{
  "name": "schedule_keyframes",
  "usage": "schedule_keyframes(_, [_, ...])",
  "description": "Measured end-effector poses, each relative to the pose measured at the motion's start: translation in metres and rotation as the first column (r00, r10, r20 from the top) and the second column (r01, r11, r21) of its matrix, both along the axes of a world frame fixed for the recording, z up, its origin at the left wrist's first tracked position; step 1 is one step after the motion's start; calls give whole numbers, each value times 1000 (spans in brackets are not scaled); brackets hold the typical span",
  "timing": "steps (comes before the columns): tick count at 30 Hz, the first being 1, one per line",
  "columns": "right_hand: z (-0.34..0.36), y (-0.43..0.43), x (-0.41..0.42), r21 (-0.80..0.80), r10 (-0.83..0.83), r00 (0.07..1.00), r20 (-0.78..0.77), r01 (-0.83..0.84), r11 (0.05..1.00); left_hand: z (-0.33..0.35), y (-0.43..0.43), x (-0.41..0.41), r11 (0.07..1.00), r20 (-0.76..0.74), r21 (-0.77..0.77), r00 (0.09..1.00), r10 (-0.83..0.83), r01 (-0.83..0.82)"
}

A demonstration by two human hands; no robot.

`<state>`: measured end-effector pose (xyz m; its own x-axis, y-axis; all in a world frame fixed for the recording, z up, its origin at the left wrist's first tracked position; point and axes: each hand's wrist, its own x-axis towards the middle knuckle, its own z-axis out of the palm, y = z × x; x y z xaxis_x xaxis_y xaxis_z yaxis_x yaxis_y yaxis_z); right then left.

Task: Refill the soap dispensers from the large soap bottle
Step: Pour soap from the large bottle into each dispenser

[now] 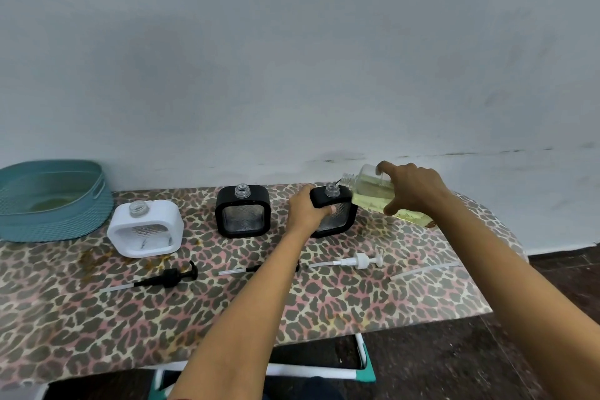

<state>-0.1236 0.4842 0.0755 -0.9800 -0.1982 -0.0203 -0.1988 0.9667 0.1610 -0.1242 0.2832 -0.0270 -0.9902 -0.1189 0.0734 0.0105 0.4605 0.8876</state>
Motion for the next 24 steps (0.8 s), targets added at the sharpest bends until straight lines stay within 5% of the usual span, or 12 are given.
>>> schedule_keyframes(24, [5, -3, 2, 14, -5, 1000, 7, 5, 1000, 2, -1, 2, 1000, 3, 22, 1000, -9, 9])
